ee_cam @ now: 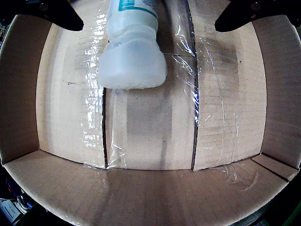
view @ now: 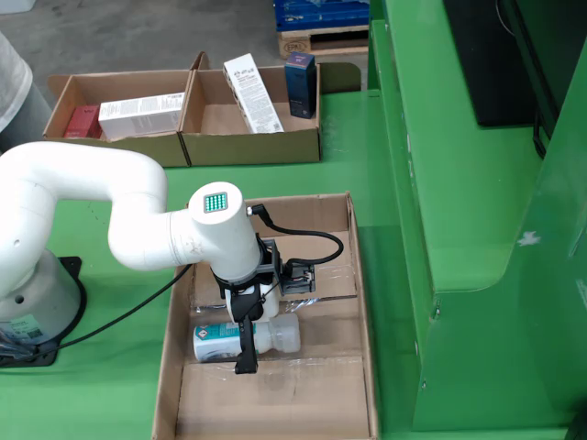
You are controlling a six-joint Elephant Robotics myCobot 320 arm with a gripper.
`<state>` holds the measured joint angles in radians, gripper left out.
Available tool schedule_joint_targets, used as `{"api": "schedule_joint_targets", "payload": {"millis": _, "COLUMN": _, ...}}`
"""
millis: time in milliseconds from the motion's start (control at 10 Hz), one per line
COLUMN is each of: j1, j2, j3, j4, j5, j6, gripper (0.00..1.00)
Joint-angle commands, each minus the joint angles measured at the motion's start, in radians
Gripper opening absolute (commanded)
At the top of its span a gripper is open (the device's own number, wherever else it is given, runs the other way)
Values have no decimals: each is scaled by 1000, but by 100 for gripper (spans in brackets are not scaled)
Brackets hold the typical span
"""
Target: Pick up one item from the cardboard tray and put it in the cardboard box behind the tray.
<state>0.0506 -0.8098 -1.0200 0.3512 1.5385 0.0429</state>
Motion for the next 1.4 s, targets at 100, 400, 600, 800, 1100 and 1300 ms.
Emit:
{"api": "schedule_joint_targets", "payload": {"millis": 100, "j1": 3, "j2": 24, "j3": 27, "j4": 12, "j5": 1, "j6": 2, "gripper": 0}}
{"api": "schedule_joint_targets", "payload": {"millis": 400, "j1": -4, "j2": -15, "j3": 62, "j4": 5, "j5": 12, "j6": -15, "gripper": 0}}
{"api": "schedule_joint_targets", "payload": {"millis": 600, "j1": -12, "j2": -127, "j3": 174, "j4": -44, "j5": 19, "j6": -31, "gripper": 0}}
{"api": "schedule_joint_targets", "payload": {"millis": 800, "j1": -29, "j2": -270, "j3": 345, "j4": -131, "j5": 34, "j6": -40, "gripper": 0}}
{"api": "schedule_joint_targets", "payload": {"millis": 1100, "j1": -29, "j2": -270, "j3": 345, "j4": -131, "j5": 34, "j6": -40, "gripper": 0}}
{"api": "schedule_joint_targets", "payload": {"millis": 1300, "j1": -29, "j2": -270, "j3": 345, "j4": -131, "j5": 34, "j6": -40, "gripper": 0}}
